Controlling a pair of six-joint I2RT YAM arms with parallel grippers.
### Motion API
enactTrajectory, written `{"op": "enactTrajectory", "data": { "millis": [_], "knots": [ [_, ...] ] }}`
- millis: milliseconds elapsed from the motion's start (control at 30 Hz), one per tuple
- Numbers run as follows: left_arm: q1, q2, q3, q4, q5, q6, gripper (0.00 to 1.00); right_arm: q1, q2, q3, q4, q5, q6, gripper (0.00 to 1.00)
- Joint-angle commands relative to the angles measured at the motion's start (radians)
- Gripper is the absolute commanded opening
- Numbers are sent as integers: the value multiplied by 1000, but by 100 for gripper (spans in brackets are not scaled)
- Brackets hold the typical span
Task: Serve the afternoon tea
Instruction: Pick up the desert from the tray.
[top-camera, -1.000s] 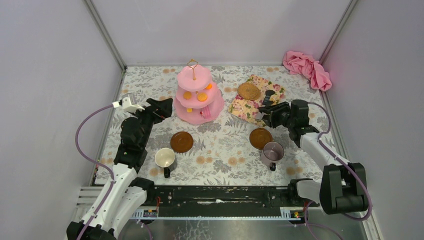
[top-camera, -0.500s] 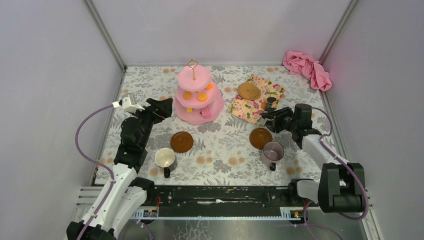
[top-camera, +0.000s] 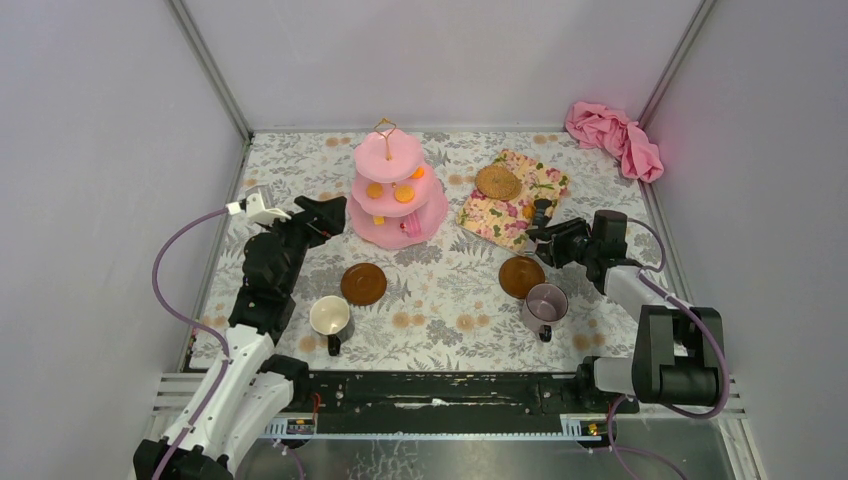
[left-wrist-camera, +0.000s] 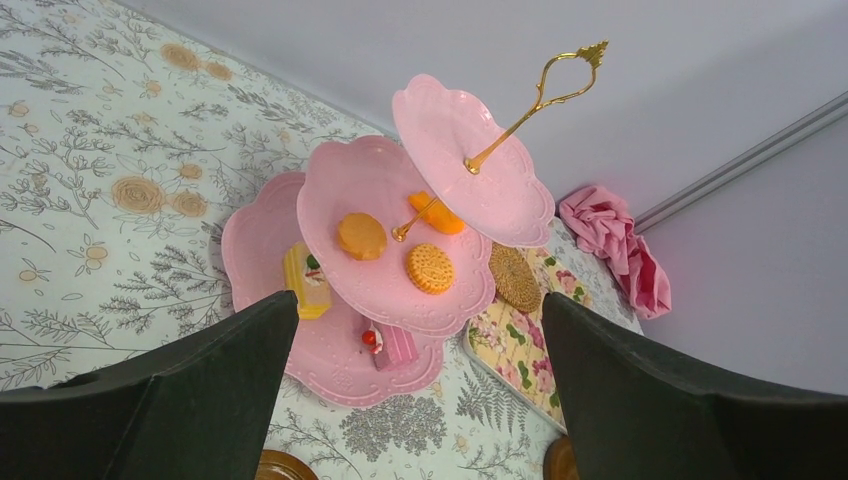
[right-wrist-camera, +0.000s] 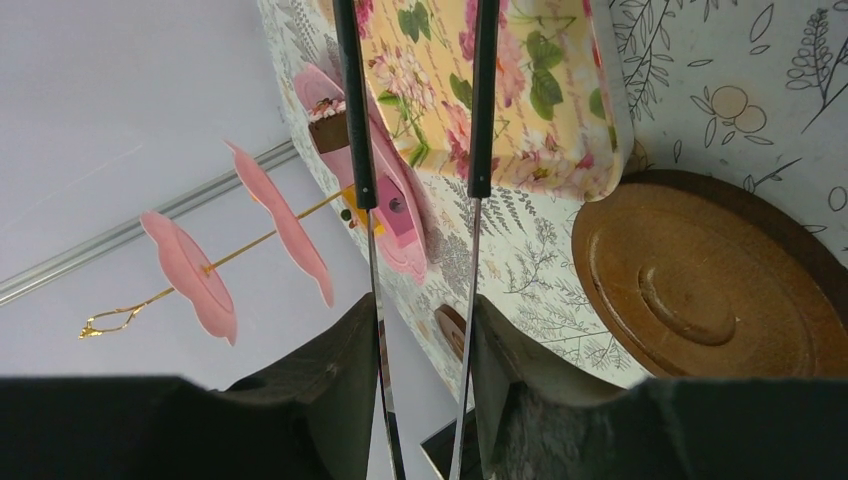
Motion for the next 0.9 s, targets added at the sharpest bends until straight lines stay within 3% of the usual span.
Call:
{"op": "enactTrajectory", "data": {
  "millis": [0, 867],
  "knots": [
    [-2, 4, -5, 34, 6, -2, 100, -19, 3, 11, 34, -21, -26, 41],
    [-2, 8, -7, 37, 13, -9, 100, -73, -10, 59, -35, -20, -79, 40]
  ]
}}
